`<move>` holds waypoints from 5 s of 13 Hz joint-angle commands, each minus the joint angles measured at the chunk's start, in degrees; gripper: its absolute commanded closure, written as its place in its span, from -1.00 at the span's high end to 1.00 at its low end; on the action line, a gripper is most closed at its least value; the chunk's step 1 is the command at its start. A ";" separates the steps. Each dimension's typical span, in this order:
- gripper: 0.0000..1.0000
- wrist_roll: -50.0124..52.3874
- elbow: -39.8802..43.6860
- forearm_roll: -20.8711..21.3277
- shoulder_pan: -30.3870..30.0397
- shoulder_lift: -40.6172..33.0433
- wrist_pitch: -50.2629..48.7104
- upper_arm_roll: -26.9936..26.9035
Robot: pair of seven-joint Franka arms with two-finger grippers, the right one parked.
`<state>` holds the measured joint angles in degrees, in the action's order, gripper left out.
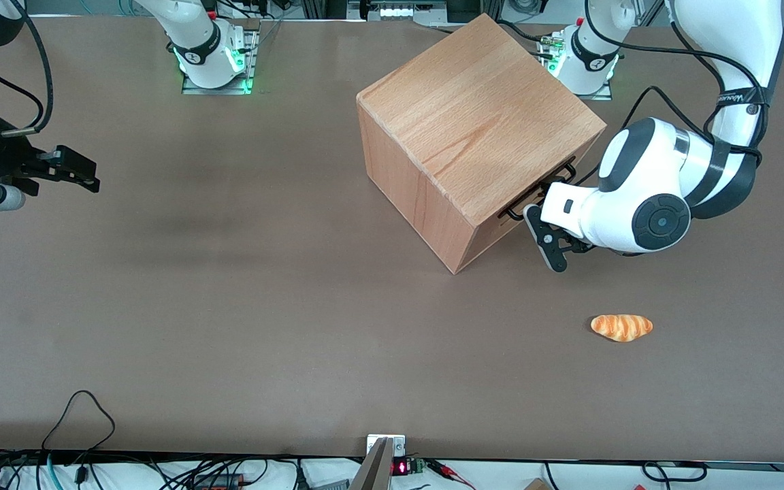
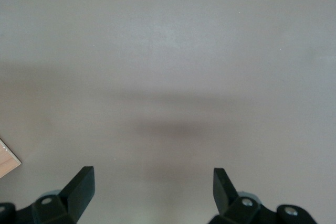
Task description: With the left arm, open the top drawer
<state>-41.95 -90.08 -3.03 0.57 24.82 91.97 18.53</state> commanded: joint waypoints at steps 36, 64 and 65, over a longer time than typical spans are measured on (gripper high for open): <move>1.00 -1.30 1.14 1.27 -9.09 0.76 13.93 -0.60; 1.00 -1.21 10.36 3.03 -13.58 6.91 15.43 -0.69; 1.00 -1.29 11.32 2.94 -13.93 7.52 15.43 -0.69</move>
<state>-42.09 -82.80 -1.09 -12.49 29.93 107.60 17.56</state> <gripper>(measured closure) 0.000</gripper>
